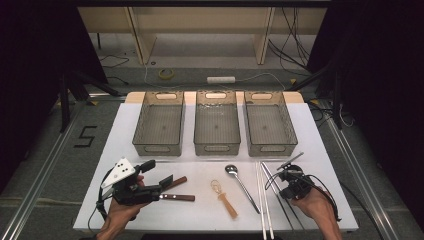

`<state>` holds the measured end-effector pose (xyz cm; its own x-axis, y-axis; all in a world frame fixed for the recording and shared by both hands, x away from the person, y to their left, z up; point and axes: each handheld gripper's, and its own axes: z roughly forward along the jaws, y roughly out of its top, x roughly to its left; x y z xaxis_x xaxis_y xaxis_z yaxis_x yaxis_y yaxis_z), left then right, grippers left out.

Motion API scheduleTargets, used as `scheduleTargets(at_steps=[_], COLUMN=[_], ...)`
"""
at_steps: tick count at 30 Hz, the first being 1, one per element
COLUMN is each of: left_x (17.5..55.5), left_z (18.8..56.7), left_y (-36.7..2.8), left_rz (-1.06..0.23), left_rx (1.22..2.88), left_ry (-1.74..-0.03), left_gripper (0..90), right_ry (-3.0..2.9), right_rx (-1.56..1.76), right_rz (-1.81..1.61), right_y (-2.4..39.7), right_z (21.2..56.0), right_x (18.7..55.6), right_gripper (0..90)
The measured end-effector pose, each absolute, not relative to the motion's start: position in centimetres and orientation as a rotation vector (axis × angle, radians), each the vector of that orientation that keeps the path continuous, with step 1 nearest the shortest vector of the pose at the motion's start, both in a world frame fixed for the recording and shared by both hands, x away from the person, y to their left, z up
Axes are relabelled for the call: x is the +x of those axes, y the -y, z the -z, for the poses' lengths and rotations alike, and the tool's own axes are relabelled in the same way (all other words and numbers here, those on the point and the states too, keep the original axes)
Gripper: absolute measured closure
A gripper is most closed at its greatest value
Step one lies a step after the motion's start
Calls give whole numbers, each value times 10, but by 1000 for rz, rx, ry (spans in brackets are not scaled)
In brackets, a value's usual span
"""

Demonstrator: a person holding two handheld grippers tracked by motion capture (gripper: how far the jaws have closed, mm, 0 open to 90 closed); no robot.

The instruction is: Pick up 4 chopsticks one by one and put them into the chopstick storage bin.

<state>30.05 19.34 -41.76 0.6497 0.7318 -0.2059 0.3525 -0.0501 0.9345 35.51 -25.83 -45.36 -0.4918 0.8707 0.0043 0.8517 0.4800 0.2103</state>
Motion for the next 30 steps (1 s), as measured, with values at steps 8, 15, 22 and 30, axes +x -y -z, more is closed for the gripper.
scheduleTargets(at_steps=[8,15,22,30], left_x=[300,301,301,301], left_z=[418,418,418,418], left_y=[-193,-193,-193,-193], left_rz=[-391,-391,-390,-391], left_rx=[1655,1655,1652,1661], left_ry=[-900,-900,-905,-902], left_gripper=[158,158,158,158], right_ry=[-2591,-2585,-2555,-2530], right_rx=[1551,1538,1525,1511], right_rz=[-288,-299,-327,-398], right_y=[263,266,273,283], right_z=[453,453,444,437], right_x=[356,356,355,353], right_gripper=[860,865,867,869])
